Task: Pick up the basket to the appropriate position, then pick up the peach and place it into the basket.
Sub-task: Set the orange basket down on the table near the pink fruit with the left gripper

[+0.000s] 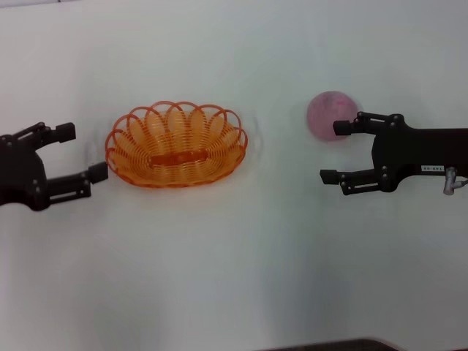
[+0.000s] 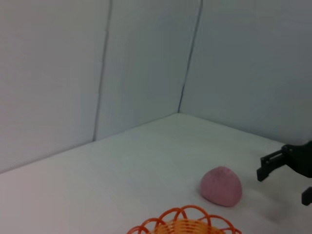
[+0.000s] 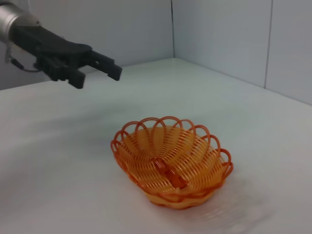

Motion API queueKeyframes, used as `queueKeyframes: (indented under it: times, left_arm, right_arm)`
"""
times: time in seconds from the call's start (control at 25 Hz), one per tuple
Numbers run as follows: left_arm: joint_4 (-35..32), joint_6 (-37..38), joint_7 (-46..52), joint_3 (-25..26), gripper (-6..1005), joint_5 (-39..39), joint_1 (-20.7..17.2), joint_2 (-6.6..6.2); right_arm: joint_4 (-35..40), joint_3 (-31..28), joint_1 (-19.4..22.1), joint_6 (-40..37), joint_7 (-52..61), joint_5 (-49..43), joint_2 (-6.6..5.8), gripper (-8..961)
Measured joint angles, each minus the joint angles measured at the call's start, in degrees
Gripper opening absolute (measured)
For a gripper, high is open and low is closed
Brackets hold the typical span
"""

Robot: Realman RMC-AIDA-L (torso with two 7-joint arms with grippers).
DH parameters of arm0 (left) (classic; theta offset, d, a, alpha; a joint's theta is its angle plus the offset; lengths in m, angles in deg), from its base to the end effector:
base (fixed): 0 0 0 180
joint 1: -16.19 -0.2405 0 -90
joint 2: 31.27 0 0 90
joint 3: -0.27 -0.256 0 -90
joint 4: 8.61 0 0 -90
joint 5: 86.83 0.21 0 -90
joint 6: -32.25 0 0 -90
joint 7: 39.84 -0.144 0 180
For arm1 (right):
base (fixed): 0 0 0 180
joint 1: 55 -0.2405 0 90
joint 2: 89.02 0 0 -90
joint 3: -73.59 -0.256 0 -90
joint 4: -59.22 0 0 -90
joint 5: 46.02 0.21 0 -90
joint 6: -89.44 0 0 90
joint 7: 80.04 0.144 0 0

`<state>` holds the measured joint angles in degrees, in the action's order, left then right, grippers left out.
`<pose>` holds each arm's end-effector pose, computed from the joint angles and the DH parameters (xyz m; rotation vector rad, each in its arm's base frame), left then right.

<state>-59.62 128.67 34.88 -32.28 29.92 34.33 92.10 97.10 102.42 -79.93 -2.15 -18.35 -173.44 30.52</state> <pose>-0.3003 0.2741 0.0252 -2.6032 -0.5887 -0.6713 0.3166 0.2881 0.0035 -2.7289 0.4316 0.4920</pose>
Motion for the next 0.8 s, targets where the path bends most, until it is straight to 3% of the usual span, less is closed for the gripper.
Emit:
queueKeyframes:
  times: [0.4,0.8]
  left_arm:
    - [1.3,3.37,-7.71,-0.41,890,5.81,-3.09,0.65]
    - [8.83,-1.59,-15.97,0.43,888,8.76,-6.11,0.97]
  right_arm:
    - [0.01,0.0,0.23,-0.31,-0.16,0.09,0.0,945]
    - [0.01,0.0,0.41,-0.36,-0.17,0.17,0.0,944]
